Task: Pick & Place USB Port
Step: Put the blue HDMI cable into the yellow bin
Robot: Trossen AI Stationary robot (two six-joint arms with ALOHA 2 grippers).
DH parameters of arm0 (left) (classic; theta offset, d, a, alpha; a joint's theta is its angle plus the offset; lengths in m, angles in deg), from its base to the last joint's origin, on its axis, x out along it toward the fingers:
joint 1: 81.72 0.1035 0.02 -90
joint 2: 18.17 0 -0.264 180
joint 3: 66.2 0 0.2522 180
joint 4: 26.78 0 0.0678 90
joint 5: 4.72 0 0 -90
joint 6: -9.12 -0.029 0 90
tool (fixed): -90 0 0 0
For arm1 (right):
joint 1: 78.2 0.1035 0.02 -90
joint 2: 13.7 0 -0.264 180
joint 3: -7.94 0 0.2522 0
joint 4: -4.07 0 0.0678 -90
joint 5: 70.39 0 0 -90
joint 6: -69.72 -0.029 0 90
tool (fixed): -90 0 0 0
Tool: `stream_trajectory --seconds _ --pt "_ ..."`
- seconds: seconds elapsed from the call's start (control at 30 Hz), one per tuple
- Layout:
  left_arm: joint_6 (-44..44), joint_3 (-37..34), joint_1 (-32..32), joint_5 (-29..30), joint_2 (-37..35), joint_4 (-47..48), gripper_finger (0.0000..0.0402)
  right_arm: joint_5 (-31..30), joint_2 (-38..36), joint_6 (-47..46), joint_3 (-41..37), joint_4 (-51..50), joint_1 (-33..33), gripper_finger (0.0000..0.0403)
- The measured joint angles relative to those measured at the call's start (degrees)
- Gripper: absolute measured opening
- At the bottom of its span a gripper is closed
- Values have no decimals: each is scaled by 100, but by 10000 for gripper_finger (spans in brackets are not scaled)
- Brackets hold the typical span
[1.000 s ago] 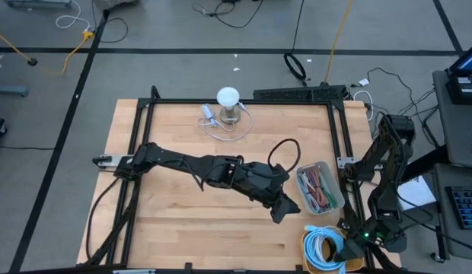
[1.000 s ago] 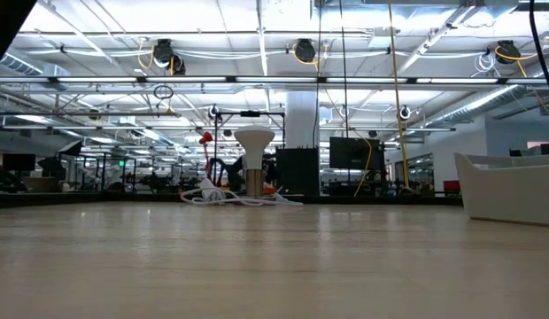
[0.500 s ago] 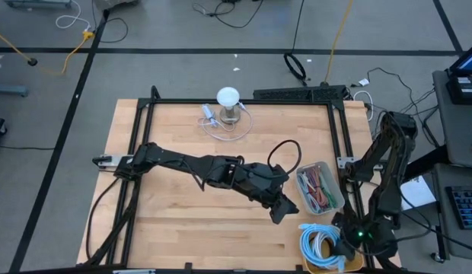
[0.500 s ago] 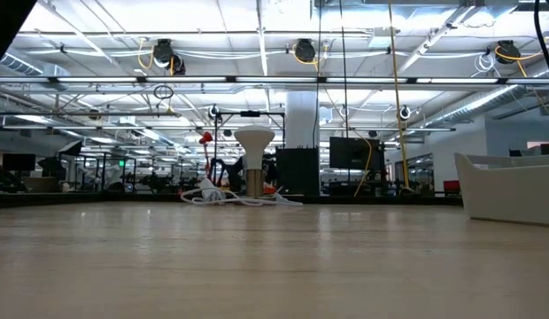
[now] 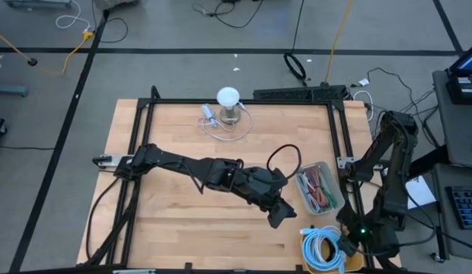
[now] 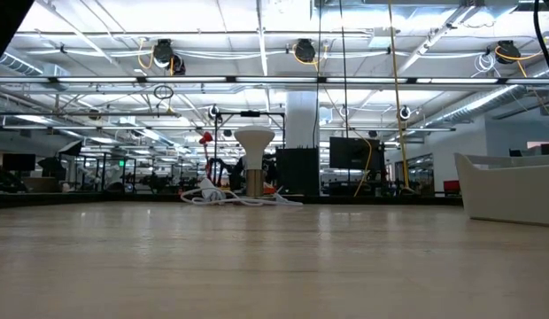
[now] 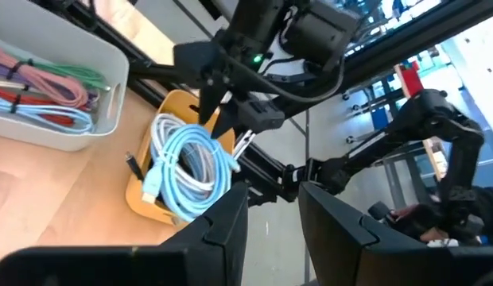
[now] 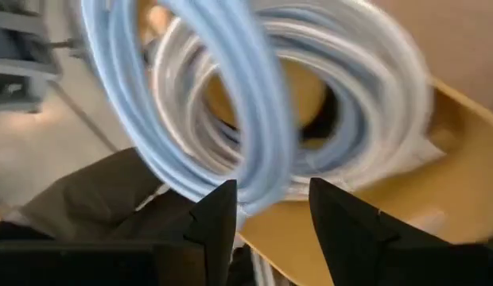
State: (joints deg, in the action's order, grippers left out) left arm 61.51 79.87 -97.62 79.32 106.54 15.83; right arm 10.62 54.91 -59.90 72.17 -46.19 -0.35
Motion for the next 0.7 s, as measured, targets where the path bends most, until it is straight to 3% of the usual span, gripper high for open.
stream_trajectory --seconds 0.13,0.33,0.53,0.7 --pt "-3 0 2 6 0 140 118 243 -10 -52 129 -413 11 149" --pt "-33 -4 -19 51 0 153 118 454 1 -36 510 -1419 37 108" --pt "-171 -4 -35 162 0 513 117 164 1 530 845 -2289 -122 51" --pt "-172 -4 -35 211 0 914 117 20 1 1221 886 -2168 -464 6"
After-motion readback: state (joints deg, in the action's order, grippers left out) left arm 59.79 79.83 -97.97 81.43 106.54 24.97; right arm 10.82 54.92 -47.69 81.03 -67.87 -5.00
